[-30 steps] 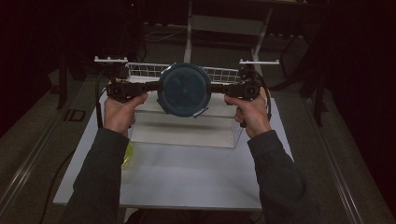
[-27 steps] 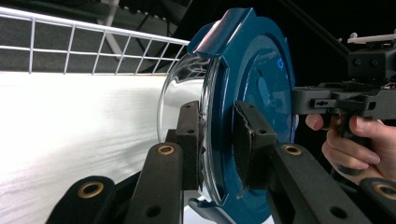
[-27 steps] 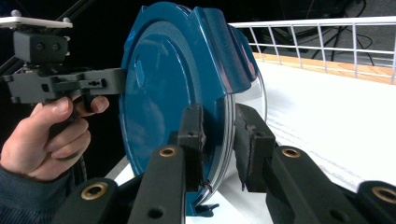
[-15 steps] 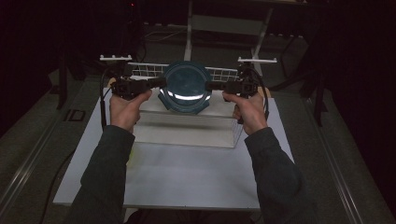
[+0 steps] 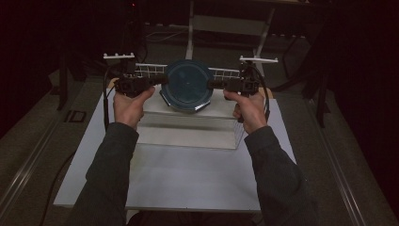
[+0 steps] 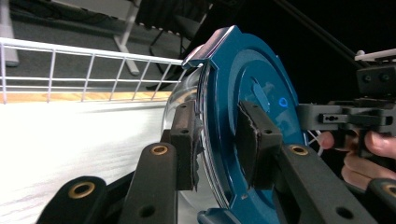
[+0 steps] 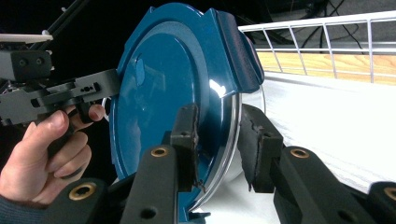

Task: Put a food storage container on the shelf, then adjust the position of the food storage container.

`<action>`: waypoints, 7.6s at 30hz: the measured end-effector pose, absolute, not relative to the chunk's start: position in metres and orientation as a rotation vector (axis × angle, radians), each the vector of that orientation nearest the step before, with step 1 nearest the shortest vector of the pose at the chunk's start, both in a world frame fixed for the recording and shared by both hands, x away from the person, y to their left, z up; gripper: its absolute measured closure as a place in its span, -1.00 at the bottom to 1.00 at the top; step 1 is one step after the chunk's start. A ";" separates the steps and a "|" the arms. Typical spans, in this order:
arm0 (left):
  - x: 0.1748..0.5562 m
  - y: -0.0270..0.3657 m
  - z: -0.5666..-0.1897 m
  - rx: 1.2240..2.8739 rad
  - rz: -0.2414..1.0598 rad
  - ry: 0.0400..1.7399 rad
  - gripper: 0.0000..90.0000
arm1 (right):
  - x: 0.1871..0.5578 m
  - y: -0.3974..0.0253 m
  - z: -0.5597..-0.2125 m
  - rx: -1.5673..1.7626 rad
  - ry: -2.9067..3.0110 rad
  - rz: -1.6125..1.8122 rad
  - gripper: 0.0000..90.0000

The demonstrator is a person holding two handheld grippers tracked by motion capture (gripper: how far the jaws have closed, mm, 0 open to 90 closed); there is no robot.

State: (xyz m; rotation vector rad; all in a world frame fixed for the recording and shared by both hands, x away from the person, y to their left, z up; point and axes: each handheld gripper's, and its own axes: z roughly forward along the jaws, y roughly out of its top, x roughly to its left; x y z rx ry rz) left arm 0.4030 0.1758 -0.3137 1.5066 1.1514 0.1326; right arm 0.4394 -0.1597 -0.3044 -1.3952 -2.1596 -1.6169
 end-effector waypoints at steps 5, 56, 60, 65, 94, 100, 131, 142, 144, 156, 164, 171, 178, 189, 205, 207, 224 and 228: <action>0.406 0.172 -0.313 1.519 0.188 1.188 0.55 | 0.443 -0.157 -0.302 -1.417 -2.154 -1.579 0.51; 0.417 0.157 -0.319 1.554 0.366 1.206 0.62 | 0.443 -0.152 -0.304 -1.498 -2.373 -1.667 0.56; 0.414 0.161 -0.317 1.557 0.374 1.196 0.57 | 0.438 -0.157 -0.303 -1.469 -2.422 -1.683 0.54; 0.409 0.164 -0.315 1.578 0.388 1.170 0.53 | 0.433 -0.157 -0.301 -1.435 -2.479 -1.704 0.51; 0.360 0.177 -0.311 1.664 0.451 1.029 0.40 | 0.387 -0.177 -0.314 -1.262 -2.716 -1.721 0.42; 0.348 0.178 -0.314 1.677 0.450 1.010 0.37 | 0.370 -0.182 -0.326 -1.209 -2.753 -1.722 0.39; 0.300 0.226 -0.390 1.803 0.442 1.078 0.44 | 0.337 -0.192 -0.397 -1.114 -2.845 -1.599 0.31; 0.286 0.271 -0.425 1.828 0.456 1.244 0.47 | 0.337 -0.192 -0.409 -1.122 -2.819 -1.583 0.30; 0.284 0.277 -0.431 1.830 0.456 1.271 0.50 | 0.336 -0.192 -0.409 -1.121 -2.819 -1.582 0.31; 0.279 0.308 -0.463 1.822 0.491 1.447 0.72 | 0.336 -0.195 -0.413 -1.136 -2.812 -1.573 0.31; 0.282 0.324 -0.484 1.792 0.457 1.546 1.00 | 0.335 -0.194 -0.415 -1.135 -2.799 -1.579 0.30; 0.285 0.331 -0.504 1.777 0.404 1.588 1.00 | 0.335 -0.192 -0.415 -1.129 -2.800 -1.578 0.30; 0.286 0.331 -0.517 1.779 0.342 1.587 1.00 | 0.335 -0.191 -0.415 -1.127 -2.798 -1.582 0.30; 0.291 0.320 -0.525 1.821 0.293 1.556 1.00 | 0.334 -0.188 -0.416 -1.116 -2.798 -1.579 0.30; 0.305 0.280 -0.527 1.915 0.234 1.429 1.00 | 0.334 -0.189 -0.421 -1.121 -2.790 -1.569 0.30; 0.307 0.273 -0.527 1.933 0.229 1.404 1.00 | 0.334 -0.190 -0.421 -1.123 -2.792 -1.567 0.30; 0.303 0.222 -0.528 2.012 0.163 1.265 1.00 | 0.332 -0.193 -0.427 -1.134 -2.781 -1.559 0.30; 0.297 0.212 -0.528 2.019 0.135 1.226 1.00 | 0.332 -0.192 -0.428 -1.131 -2.780 -1.557 0.30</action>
